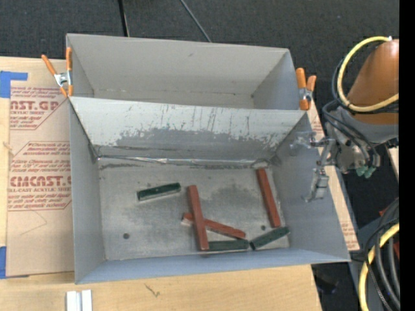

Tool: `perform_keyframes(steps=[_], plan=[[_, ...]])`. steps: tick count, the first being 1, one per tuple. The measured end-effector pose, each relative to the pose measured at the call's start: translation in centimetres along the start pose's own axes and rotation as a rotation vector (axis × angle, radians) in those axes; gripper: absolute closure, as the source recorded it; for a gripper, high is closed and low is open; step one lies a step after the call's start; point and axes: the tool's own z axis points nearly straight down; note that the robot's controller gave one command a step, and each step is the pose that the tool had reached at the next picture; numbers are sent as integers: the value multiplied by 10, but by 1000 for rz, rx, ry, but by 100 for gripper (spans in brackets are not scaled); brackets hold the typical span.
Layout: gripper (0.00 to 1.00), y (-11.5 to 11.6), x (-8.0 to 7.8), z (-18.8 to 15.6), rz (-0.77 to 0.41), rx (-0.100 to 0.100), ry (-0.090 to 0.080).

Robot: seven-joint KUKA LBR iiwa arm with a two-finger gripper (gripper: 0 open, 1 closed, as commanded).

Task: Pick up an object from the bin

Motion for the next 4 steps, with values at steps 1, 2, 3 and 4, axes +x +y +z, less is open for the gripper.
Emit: perform_keyframes(steps=[1, 2, 3, 4], plan=[[0, 0, 0, 0, 0, 0, 0], [0, 6, 14, 46, -77, 1, -4], [0, 29, 14, 99, -51, -1, -1], [0, 18, 42, 158, -49, -1, -1]])
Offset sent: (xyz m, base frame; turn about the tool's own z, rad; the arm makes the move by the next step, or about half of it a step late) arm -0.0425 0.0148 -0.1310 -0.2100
